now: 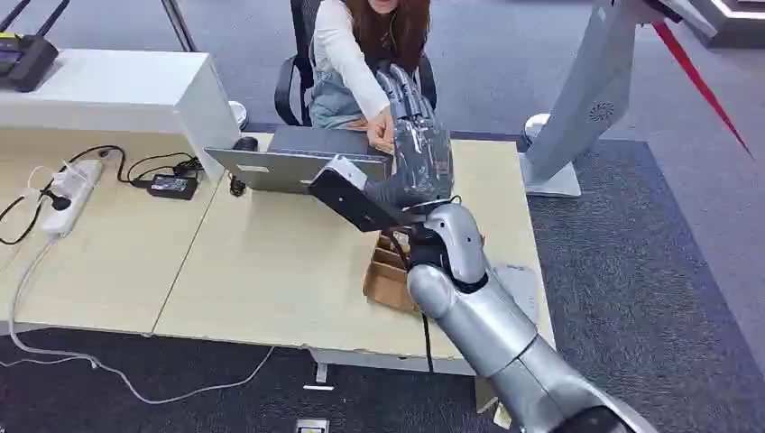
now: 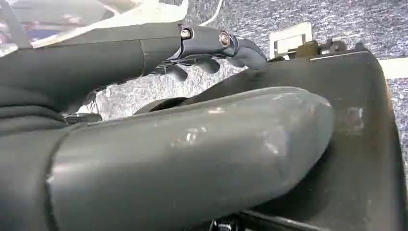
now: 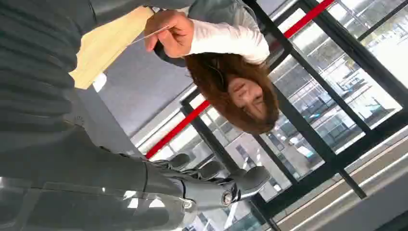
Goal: Pass the card to the sensor for recognition and then transmit it.
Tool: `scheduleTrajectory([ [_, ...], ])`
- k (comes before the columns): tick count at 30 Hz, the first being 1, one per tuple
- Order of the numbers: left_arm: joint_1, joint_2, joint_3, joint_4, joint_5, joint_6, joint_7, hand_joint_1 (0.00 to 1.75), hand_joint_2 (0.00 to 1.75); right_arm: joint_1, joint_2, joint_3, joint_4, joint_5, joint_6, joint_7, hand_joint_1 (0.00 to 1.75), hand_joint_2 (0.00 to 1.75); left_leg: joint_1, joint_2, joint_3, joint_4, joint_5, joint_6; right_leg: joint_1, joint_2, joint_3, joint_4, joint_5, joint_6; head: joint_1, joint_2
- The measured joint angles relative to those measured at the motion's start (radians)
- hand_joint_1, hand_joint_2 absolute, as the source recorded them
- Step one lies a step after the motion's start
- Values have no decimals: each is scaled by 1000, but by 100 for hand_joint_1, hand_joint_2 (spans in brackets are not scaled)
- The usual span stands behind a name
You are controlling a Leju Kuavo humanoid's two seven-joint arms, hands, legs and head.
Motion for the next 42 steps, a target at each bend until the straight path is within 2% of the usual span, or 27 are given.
scheduleTrajectory([
  [9,-14,-8,-17,0,-20,-18,-16,0,0,-65,48,37,103,67,37,16,0,175,1,0,0,0,0,0,0,0,0,0,0,0,0,0],
  [17,-25,-19,-34,0,-29,-27,-28,0,0,-123,81,72,256,99,54,47,0,175,0,0,0,0,0,0,0,0,0,0,0,0,0,0],
  [21,-26,-22,-36,0,-37,-31,-34,0,0,-136,82,78,321,107,76,74,0,175,0,0,0,0,0,0,0,0,0,0,0,0,0,0],
  [30,-30,-30,-41,0,-40,-40,-42,0,0,-164,94,92,432,105,120,92,0,175,0,0,0,0,0,0,0,0,0,0,0,0,0,0],
  [42,-30,-37,-42,0,-42,-42,-43,0,0,-169,106,98,506,106,122,98,0,175,0,0,0,0,0,0,0,0,0,0,0,0,0,0],
])
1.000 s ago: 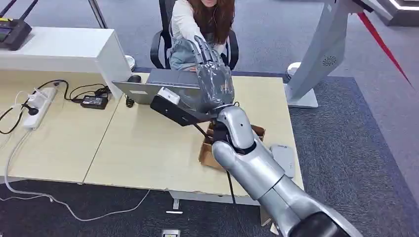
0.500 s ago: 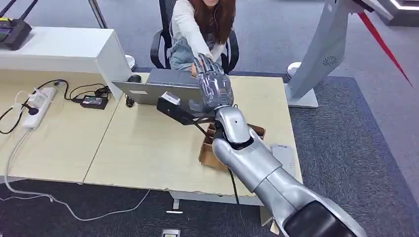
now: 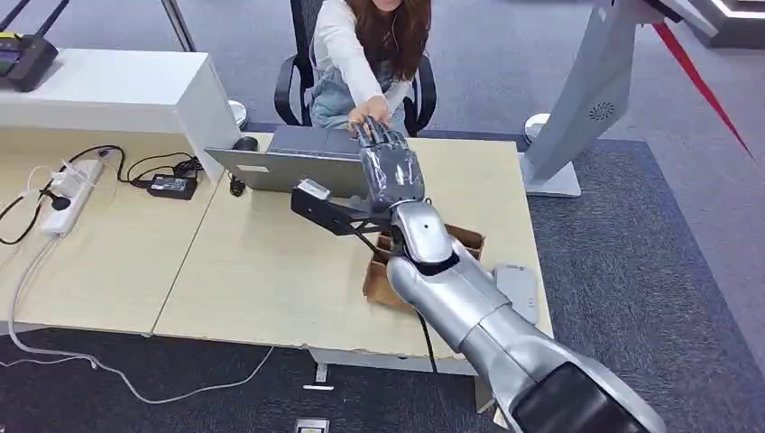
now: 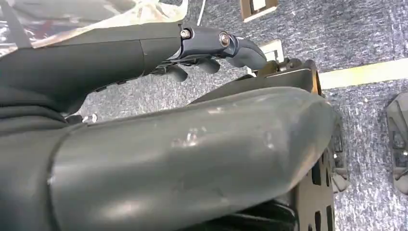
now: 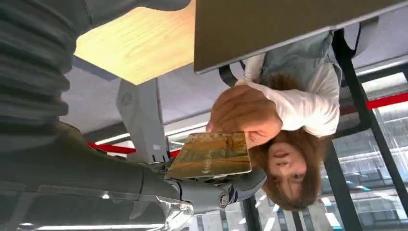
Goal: Pass the card to the sensor for recognition and then transmit it.
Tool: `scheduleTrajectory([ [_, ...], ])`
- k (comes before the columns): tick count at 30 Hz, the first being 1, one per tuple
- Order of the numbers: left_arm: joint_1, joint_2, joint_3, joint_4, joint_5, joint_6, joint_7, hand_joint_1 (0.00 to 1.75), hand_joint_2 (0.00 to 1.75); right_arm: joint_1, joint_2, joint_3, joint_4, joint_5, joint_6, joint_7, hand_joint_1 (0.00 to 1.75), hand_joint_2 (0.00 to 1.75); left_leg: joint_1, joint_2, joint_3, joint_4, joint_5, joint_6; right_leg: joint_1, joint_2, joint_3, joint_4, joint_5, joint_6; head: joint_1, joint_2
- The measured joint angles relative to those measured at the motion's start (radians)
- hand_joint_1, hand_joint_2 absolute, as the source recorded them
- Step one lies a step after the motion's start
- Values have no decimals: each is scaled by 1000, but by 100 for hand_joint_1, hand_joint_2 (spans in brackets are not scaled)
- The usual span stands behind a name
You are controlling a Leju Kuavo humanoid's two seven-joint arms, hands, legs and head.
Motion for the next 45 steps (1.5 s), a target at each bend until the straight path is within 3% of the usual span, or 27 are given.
scheduleTrajectory([
  [19,6,-1,0,0,-2,5,13,0,0,0,0,5,43,-1,-38,68,2,175,0,0,0,0,0,0,0,0,0,0,0,0,0,0],
  [29,10,-4,0,0,-2,8,18,0,0,0,0,5,43,-1,-47,73,5,175,0,0,0,0,0,0,0,0,0,0,0,0,0,0],
  [30,10,-4,0,0,-2,8,18,0,0,0,0,5,43,-1,-46,74,10,175,0,0,0,0,0,0,0,0,0,0,0,0,0,0],
  [31,10,-4,0,0,-2,8,19,0,0,-2,2,5,45,-1,-46,78,30,175,0,0,0,0,0,0,0,0,0,0,0,0,0,0],
  [32,10,-4,0,0,-3,8,19,0,0,-5,7,5,47,-1,-47,83,79,175,0,0,0,0,0,0,0,0,0,0,0,0,0,0],
  [33,10,-4,0,0,-3,10,19,0,0,-8,10,5,47,0,-48,86,175,175,0,0,0,0,0,0,0,0,0,0,0,0,0,0],
  [45,19,-4,0,0,-8,20,34,0,0,-21,42,-7,47,-6,-123,79,175,175,0,0,0,0,0,0,0,0,0,0,0,0,0,0],
])
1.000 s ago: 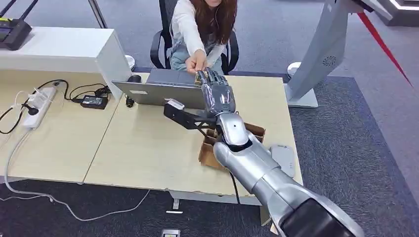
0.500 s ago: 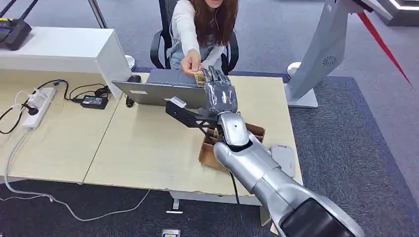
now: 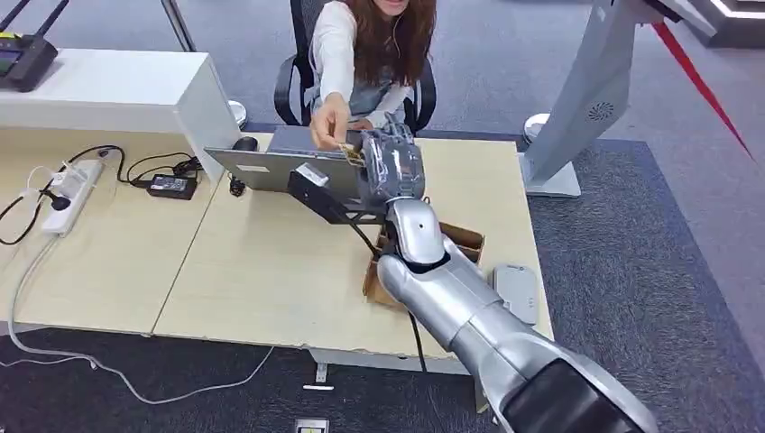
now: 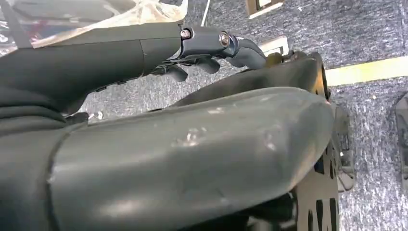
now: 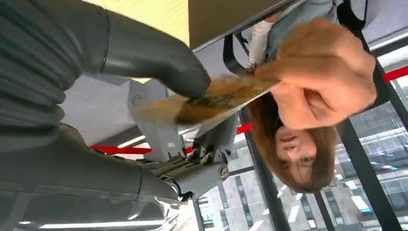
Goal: Pass the card to the sensor for recognition and then transmit it.
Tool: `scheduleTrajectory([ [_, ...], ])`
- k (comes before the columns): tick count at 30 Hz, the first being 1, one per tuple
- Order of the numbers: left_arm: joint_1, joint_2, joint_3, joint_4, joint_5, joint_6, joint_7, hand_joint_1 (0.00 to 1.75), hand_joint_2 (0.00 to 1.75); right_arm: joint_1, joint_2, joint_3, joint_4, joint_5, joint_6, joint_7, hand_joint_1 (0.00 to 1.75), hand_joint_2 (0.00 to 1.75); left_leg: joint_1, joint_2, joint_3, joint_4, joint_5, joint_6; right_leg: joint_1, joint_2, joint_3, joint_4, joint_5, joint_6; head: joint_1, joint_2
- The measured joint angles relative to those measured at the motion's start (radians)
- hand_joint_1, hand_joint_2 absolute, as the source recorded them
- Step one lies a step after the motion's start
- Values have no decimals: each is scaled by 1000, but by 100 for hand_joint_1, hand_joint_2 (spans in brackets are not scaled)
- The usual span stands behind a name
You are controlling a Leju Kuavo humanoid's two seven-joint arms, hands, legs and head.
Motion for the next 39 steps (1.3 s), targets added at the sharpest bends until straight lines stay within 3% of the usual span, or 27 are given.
scheduleTrajectory([
  [25,4,0,0,0,-2,5,1,0,0,1,16,-22,-6,-19,-6,-12,175,175,0,0,0,0,0,0,0,0,0,0,0,0,0,0],
  [30,6,0,0,0,-2,8,1,0,0,1,13,-35,-26,-69,-17,-42,175,175,0,0,0,0,0,0,0,0,0,0,0,0,0,0],
  [35,8,2,0,0,5,13,1,0,0,1,-24,-68,-92,-101,-13,-45,175,175,0,0,0,0,0,0,0,0,0,0,0,0,0,0],
  [39,12,6,1,0,7,16,1,0,0,2,-85,-98,-157,-100,10,-26,175,175,0,0,0,1,0,0,0,0,0,0,1,0,0,0],
])
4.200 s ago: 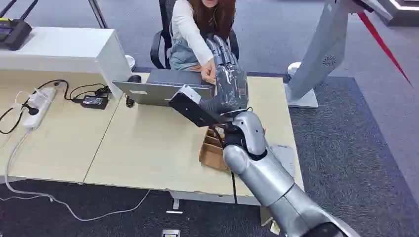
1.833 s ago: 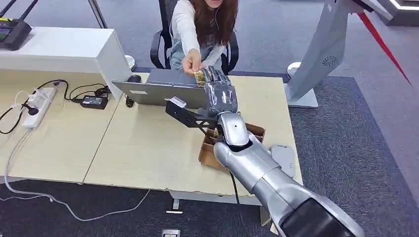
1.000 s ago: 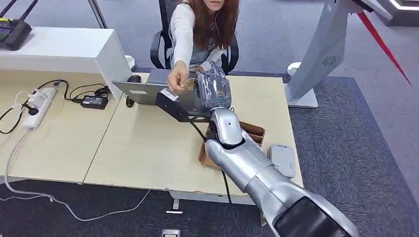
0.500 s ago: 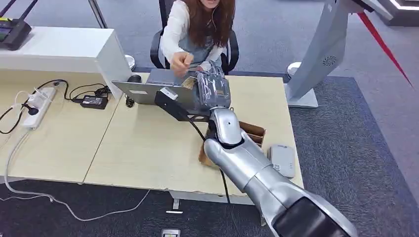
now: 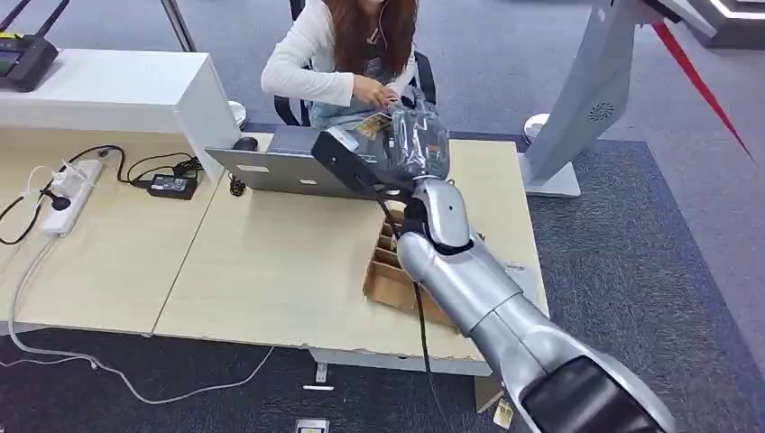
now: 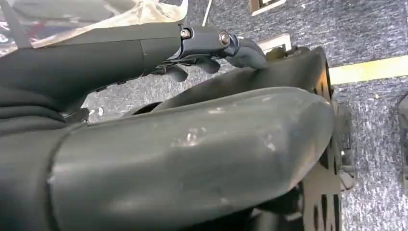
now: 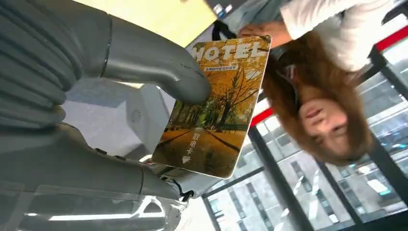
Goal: Pass the card to the sensor for recognition and then transmit it.
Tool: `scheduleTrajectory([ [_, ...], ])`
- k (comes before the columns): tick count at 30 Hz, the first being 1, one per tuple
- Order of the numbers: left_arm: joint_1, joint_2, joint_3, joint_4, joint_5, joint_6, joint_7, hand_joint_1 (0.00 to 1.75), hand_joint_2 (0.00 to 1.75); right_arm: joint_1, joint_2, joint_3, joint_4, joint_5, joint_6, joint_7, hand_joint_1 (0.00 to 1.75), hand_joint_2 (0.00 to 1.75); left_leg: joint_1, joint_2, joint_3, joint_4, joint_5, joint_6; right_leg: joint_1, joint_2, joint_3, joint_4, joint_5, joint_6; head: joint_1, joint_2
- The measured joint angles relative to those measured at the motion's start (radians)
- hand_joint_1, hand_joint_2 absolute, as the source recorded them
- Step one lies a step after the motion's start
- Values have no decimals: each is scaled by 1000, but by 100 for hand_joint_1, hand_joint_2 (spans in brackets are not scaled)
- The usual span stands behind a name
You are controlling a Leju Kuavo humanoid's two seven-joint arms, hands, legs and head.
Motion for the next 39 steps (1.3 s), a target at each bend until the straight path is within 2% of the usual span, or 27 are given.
scheduleTrajectory([
  [13,8,10,3,0,6,6,-2,0,0,56,-197,-103,-200,10,39,70,175,175,0,0,0,0,0,0,0,1,0,0,0,0,0,0],
  [17,9,11,3,0,9,9,0,0,0,82,-232,-133,-249,10,53,96,175,175,0,1,1,0,0,0,0,1,0,0,0,0,0,0],
  [23,13,19,9,0,16,18,5,0,0,179,-313,-219,-372,18,81,163,175,175,0,1,0,0,-1,0,0,1,0,0,0,0,0,0],
  [29,13,24,10,0,18,18,5,0,0,228,-354,-267,-451,21,84,171,175,175,0,1,0,0,-1,0,0,1,0,0,0,0,0,0],
  [32,13,24,11,0,18,18,8,0,0,249,-367,-288,-482,34,85,213,175,175,0,1,1,0,-1,0,0,1,0,0,0,0,0,0],
  [39,13,40,29,0,19,18,17,0,0,368,-383,-363,-519,21,9,248,175,175,0,0,0,0,-1,0,0,1,0,0,0,0,0,0],
])
